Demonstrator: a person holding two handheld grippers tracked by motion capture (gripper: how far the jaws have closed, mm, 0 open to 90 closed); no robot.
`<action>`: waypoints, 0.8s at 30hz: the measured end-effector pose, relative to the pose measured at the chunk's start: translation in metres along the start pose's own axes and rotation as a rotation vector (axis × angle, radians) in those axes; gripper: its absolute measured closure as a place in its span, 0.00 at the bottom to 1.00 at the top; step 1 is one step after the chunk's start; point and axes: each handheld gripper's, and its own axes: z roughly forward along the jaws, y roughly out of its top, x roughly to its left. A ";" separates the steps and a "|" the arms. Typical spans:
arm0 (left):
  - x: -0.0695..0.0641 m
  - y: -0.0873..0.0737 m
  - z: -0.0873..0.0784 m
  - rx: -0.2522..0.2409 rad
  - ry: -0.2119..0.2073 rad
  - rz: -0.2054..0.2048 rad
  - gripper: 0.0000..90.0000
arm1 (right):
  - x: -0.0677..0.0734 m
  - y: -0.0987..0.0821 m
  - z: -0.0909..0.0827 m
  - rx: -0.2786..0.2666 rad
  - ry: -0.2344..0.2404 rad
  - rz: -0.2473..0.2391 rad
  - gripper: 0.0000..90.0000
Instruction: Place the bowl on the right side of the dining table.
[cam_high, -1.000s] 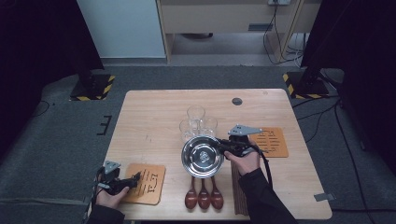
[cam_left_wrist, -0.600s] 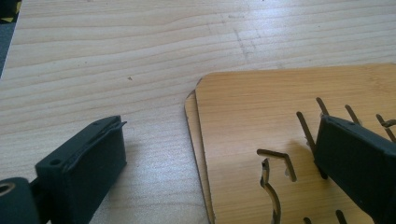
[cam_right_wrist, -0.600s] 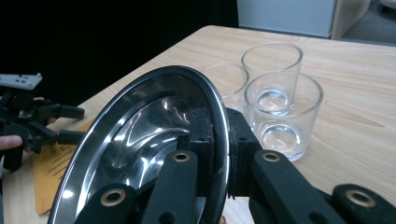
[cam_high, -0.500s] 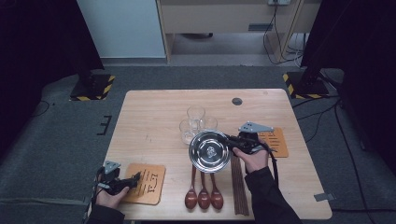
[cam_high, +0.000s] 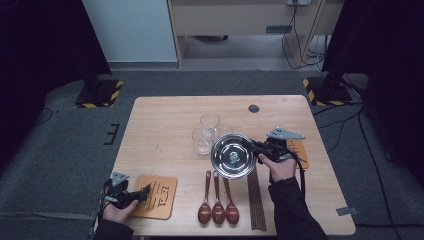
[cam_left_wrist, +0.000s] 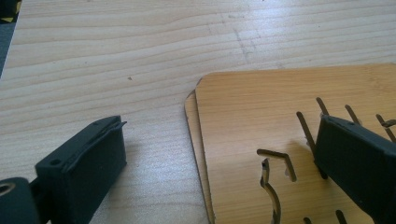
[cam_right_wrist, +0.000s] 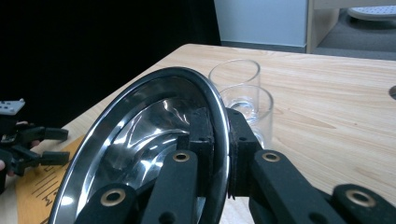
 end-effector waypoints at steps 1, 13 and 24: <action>0.000 0.000 0.000 0.000 0.000 0.000 0.01 | -0.001 0.000 -0.001 -0.002 -0.002 0.003 0.93; 0.000 0.000 0.000 0.000 0.000 0.000 0.01 | -0.017 0.006 -0.015 -0.049 -0.038 0.034 0.93; 0.000 0.000 0.000 0.001 0.000 0.000 0.01 | -0.030 0.007 -0.024 -0.068 -0.080 0.050 0.93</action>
